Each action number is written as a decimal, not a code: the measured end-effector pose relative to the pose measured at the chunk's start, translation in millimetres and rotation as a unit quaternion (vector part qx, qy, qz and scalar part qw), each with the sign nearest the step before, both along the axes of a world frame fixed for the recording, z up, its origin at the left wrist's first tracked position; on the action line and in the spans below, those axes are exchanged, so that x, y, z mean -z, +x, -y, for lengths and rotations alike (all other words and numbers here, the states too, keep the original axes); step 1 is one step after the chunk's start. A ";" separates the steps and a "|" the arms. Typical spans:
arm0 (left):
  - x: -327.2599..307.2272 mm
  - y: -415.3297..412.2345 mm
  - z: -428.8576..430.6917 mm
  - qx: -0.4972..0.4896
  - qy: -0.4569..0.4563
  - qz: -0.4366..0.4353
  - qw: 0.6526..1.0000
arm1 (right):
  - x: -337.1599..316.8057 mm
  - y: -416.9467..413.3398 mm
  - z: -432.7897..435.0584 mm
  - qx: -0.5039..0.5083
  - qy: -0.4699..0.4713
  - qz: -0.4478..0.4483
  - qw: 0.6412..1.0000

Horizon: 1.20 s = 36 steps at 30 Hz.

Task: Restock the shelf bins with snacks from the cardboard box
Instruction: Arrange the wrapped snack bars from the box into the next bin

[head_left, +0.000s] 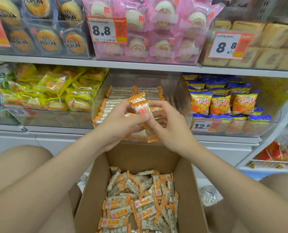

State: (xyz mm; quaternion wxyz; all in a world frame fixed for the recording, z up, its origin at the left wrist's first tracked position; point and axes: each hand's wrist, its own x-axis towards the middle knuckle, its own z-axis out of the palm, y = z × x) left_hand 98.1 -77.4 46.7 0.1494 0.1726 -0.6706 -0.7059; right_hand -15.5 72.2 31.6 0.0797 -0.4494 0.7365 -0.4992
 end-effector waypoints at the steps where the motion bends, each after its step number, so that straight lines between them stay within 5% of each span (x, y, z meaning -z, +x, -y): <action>1: -0.7 -3.7 3.3 -0.001 0.006 -0.012 1.000 | -4.5 -9.2 3.1 -0.028 0.013 -0.004 1.000; 4: 2.7 -15.3 12.4 -0.031 -0.036 -0.023 0.999 | -19.2 -36.4 12.7 -0.101 0.047 -0.003 0.994; 7: 7.9 -25.5 20.7 -0.107 -0.225 0.033 0.968 | -23.9 -64.0 26.5 -0.059 0.084 -0.084 0.991; 11: 31.1 -29.1 41.1 -0.115 -0.514 0.181 0.831 | -6.6 -100.3 38.9 0.023 0.312 -0.275 0.909; 14: 51.2 -27.6 45.9 -0.061 -0.588 0.280 0.756 | 14.1 -105.0 50.9 0.000 0.385 -0.294 0.875; 21: 59.0 -29.4 44.0 -0.041 -0.601 0.296 0.741 | 29.9 -91.1 81.6 0.167 0.286 -0.219 0.918; 30: 59.9 -25.1 40.8 -0.047 -0.613 0.293 0.732 | 29.2 -89.7 83.1 0.080 0.321 -0.206 0.921; 36: 60.2 -23.2 41.9 -0.053 -0.608 0.271 0.745 | 28.2 -89.8 74.6 0.158 0.277 -0.237 0.918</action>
